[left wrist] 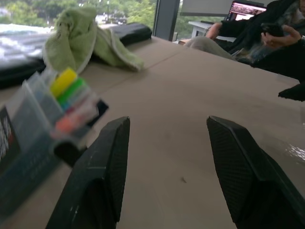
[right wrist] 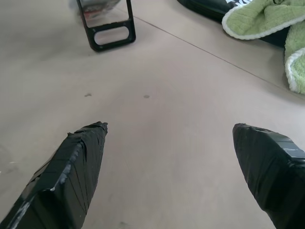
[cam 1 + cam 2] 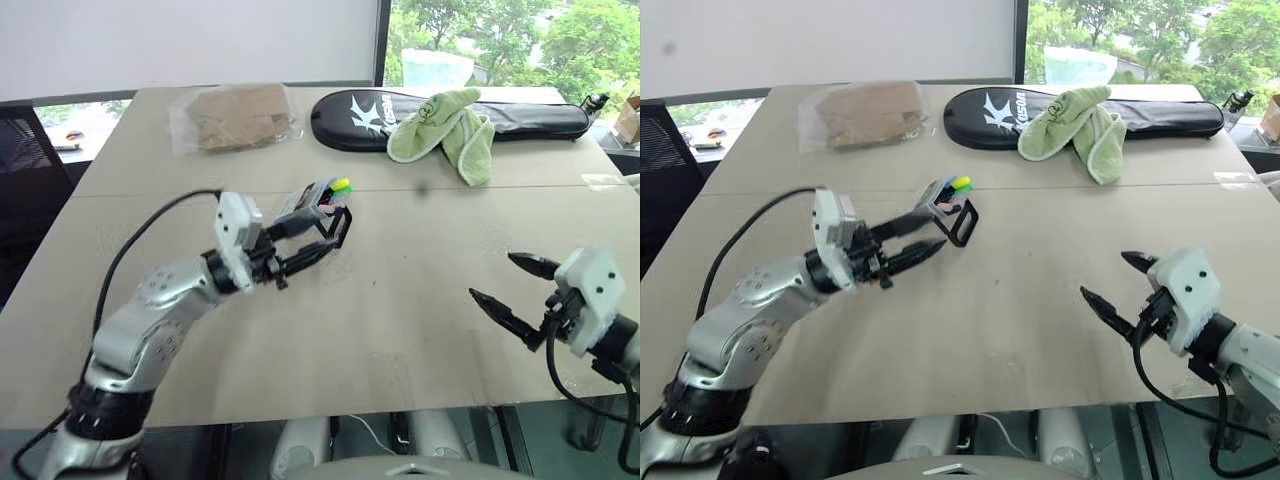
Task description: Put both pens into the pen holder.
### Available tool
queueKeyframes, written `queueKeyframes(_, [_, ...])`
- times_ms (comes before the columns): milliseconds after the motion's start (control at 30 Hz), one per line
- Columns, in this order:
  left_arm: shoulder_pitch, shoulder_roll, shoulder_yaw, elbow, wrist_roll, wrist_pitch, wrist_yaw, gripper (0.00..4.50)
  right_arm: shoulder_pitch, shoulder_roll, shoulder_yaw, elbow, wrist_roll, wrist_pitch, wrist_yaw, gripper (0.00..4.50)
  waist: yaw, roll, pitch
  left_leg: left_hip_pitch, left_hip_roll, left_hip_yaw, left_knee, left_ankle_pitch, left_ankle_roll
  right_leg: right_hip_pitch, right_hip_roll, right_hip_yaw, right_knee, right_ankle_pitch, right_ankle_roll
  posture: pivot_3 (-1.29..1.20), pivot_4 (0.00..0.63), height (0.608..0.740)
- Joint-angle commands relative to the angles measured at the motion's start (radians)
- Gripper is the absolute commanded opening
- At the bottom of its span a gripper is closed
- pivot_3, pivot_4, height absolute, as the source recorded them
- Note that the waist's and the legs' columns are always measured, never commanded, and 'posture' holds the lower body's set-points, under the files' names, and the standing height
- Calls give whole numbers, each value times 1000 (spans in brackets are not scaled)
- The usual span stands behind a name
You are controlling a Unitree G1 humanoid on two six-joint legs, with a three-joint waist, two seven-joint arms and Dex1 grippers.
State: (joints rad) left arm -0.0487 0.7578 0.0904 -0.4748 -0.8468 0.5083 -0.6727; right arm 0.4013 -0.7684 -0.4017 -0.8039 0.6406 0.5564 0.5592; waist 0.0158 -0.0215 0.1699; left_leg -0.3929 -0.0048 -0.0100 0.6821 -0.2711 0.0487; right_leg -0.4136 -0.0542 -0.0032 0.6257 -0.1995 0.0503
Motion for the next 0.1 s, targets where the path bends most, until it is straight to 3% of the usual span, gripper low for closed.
queueKeyframes(33, [72, 12, 86, -89, -32, 38, 26, 2602, 49, 19, -50, 16, -42, -70, 52, 4482, 2, 0, 0, 0, 0, 0, 1, 0, 0, 0, 0, 0, 0, 0, 0, 0, 150, 740])
queueKeyframes(100, [115, 6, 96, -107, -28, 49, 33, 2602, 69, 31, -49, 34, -53, -87, 69, 4482, 3, 0, 0, 0, 0, 0, 1, 0, 0, 1, -1, 0, 0, 0, 0, 0, 150, 740])
